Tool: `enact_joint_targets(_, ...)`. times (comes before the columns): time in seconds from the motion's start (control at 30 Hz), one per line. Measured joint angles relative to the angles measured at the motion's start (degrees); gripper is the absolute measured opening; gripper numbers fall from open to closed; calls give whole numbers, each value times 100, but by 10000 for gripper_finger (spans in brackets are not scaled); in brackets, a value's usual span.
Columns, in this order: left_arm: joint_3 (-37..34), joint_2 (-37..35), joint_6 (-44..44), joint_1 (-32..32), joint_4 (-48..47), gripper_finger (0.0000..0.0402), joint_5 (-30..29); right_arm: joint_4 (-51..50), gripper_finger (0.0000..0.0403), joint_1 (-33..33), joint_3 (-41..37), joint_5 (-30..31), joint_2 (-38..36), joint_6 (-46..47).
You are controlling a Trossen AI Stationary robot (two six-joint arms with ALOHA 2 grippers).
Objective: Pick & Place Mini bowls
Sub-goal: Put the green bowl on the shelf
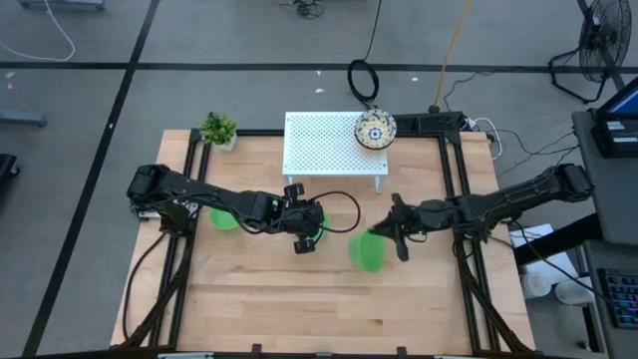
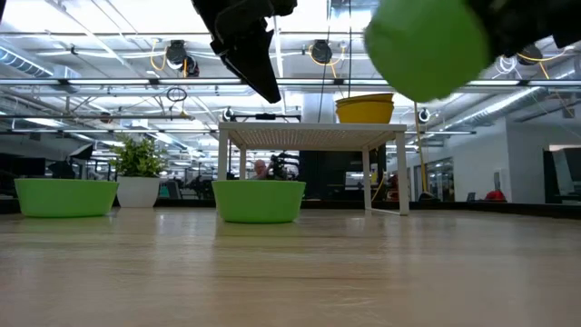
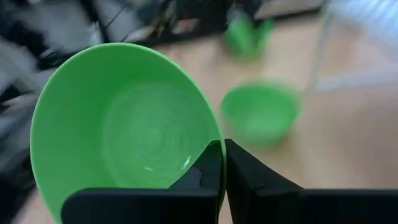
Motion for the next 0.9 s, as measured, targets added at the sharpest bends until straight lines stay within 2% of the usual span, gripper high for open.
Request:
enact_joint_targets(0.1,0,0,14,-18,77,129,-1,568,1,5,0,1069,2,-959)
enact_joint_targets(0.2,0,0,25,-43,306,129,-6,1318,1,3,0,2630,23,-2247)
enact_joint_targets(0.27,0,-13,150,-76,517,129,-117,2220,1,3,0,3689,134,-3269)
enact_joint_targets(0.33,0,-48,340,-131,756,129,-272,3365,1,1,0,4327,300,-4402)
enact_joint_targets(0.43,0,-58,865,-217,1363,129,-549,4955,1,3,4,4437,590,-5790)
enact_joint_targets(0.5,-2,-55,1432,-300,1897,129,-785,5665,0,3,5,4324,780,-6415)
enact_joint_targets(0.67,0,-18,3405,-491,3496,129,-972,6449,0,-14,4,3990,1165,-7326)
enact_joint_targets(0.9,0,-11,5093,-430,4795,129,-1043,7962,0,146,4,3840,1346,-9174)
